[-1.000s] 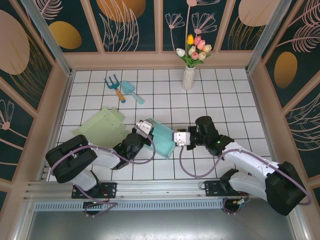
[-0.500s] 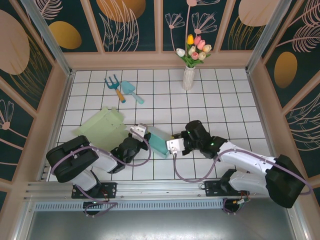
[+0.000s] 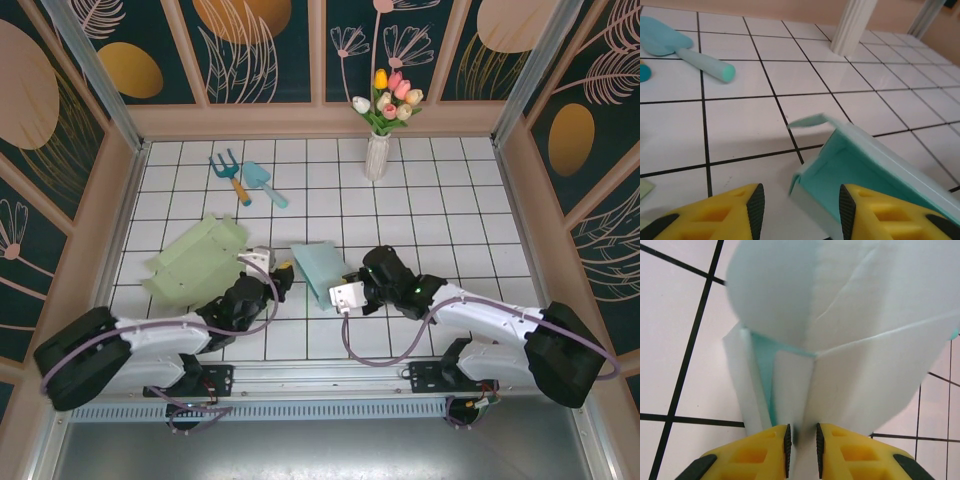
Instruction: Fold the paper box
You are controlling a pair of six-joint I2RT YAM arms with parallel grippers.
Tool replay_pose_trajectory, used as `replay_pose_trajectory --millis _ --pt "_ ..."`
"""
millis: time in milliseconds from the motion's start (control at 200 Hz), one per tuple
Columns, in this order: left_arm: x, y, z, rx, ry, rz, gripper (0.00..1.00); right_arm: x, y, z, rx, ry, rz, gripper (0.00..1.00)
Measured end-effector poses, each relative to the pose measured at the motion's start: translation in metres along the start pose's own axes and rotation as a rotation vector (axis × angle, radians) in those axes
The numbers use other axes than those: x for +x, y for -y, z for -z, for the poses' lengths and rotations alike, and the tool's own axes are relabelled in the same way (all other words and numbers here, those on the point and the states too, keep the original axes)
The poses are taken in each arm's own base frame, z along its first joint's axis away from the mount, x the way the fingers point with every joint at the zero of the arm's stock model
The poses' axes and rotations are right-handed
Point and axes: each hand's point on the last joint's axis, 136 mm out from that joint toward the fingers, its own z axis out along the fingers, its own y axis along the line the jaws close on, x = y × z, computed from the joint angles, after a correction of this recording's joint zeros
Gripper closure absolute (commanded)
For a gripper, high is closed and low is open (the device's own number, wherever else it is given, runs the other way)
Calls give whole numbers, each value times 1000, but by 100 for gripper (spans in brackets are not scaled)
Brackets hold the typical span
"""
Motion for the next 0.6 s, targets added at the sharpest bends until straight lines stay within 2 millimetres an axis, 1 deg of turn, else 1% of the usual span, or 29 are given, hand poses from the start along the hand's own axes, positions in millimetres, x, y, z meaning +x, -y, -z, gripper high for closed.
replay_pose_trajectory --millis 100,195,270,310,370,455,530,595 --pt "-7 -9 9 -56 -17 86 55 2 -1 -1 -4 -10 1 75" --pt "-7 -19 18 -108 -44 140 55 3 -2 -2 -7 -19 1 75" --pt "-10 -23 24 -129 -56 158 53 5 -3 -2 -6 -31 1 75" --pt "-15 -23 26 -136 -59 164 50 6 -3 -2 -7 -36 2 75" --pt "-27 -17 27 -133 -52 166 46 5 -4 -2 -10 -41 5 75" --pt "-53 -2 24 -119 -28 162 43 5 -4 -2 -10 -46 11 75" --pt "-78 15 12 -111 -18 137 43 5 -4 -2 -9 -50 11 75" --pt "-94 30 -6 -102 -30 112 42 5 -4 -2 -9 -53 12 75"
